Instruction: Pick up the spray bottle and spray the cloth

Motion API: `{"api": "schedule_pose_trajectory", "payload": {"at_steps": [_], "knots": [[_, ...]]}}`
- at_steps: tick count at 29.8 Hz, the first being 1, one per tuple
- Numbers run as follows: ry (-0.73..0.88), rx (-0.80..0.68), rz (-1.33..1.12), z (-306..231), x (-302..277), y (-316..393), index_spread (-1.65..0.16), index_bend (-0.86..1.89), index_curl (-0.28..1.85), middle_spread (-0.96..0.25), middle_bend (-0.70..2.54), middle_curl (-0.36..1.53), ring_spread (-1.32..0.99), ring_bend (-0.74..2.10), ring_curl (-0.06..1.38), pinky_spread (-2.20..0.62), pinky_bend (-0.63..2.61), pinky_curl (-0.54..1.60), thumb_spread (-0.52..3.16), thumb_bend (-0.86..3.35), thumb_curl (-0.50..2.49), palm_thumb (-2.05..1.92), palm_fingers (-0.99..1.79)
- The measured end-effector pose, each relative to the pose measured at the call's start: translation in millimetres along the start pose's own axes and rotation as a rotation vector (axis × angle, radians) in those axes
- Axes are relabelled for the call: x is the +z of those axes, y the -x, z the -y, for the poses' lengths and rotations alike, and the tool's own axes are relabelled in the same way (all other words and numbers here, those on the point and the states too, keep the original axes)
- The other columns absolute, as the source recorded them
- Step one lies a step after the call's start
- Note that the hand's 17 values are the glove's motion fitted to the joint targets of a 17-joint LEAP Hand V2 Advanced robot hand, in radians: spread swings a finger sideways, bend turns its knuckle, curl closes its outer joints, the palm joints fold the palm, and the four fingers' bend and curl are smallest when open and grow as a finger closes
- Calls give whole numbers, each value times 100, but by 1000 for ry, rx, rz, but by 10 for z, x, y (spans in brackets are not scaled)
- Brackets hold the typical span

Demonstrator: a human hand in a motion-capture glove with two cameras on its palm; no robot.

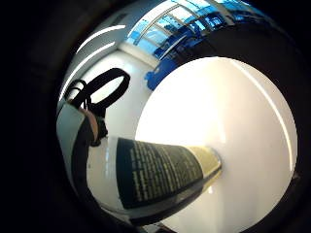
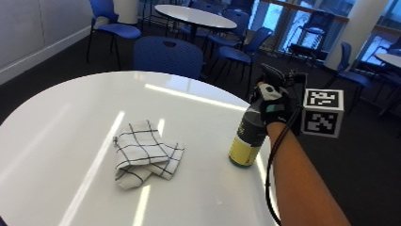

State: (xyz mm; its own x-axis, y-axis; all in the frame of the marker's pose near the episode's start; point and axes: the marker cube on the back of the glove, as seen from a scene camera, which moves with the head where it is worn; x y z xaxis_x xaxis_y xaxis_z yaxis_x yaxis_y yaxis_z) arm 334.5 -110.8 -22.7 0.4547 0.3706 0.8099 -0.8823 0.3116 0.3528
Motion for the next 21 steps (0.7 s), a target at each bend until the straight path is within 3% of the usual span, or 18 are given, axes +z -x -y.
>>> {"api": "schedule_pose_trajectory", "payload": {"at_steps": [12,21], "knots": [[114,-196,-216,132,-80,654,-25,53,59,-21,64,51,-18,51,45,-21,34,36,27,-3,80,88,138],[320,-397,-519,-6,0,873,-25,54,59,-21,65,50,-17,51,45,-21,34,37,25,-3,81,88,138]]}}
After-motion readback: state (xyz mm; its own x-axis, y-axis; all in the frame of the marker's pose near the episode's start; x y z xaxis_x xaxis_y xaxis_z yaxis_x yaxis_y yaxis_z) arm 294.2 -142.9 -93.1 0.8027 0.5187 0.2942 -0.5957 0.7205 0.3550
